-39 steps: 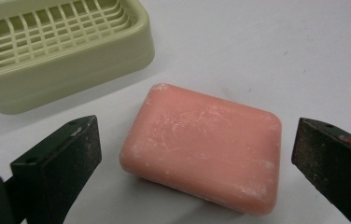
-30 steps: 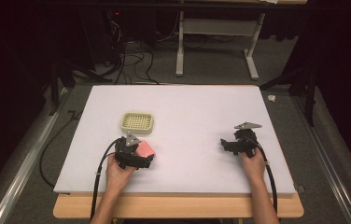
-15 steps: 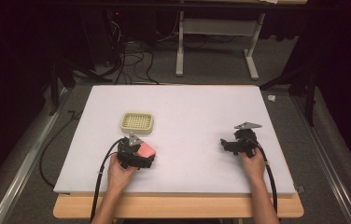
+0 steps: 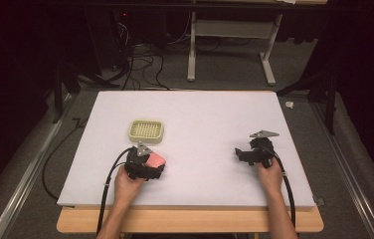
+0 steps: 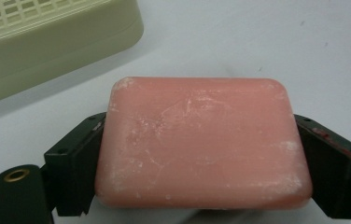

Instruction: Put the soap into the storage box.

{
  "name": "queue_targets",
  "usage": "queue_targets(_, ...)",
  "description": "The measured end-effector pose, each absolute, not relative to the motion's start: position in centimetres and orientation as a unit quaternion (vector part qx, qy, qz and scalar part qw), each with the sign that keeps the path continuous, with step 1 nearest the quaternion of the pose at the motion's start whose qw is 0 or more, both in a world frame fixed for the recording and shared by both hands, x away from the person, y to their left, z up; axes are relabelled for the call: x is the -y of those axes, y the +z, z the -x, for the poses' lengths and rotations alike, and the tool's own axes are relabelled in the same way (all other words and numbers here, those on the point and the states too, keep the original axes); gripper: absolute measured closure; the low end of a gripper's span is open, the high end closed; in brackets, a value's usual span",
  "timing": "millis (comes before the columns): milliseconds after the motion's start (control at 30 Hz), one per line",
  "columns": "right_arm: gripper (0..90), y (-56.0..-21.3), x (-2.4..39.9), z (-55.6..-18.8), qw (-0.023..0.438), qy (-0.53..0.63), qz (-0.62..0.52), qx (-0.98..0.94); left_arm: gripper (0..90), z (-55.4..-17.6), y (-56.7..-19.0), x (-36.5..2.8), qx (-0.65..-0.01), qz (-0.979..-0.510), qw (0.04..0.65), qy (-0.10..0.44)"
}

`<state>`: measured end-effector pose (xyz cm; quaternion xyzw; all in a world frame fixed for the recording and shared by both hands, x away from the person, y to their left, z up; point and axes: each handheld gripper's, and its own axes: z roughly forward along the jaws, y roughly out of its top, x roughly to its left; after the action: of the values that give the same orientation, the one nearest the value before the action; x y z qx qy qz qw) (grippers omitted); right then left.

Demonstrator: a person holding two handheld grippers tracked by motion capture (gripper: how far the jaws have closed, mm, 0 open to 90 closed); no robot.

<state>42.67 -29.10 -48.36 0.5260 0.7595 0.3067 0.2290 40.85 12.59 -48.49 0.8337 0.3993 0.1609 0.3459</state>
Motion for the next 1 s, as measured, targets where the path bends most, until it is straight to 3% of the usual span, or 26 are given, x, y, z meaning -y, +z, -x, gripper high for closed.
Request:
queue_targets(433,15.1,-48.4,29.1,-42.7,0.228,0.307,-0.526,-0.759,13.8,-40.7,-48.1,-12.6,-0.405,-0.830,0.345,0.166)
queue_targets(1000,15.1,-48.4,29.1,-42.7,0.229,0.307,-0.526,-0.759,13.8,-40.0,-46.3,-13.8,-0.423,-0.804,0.389,0.151)
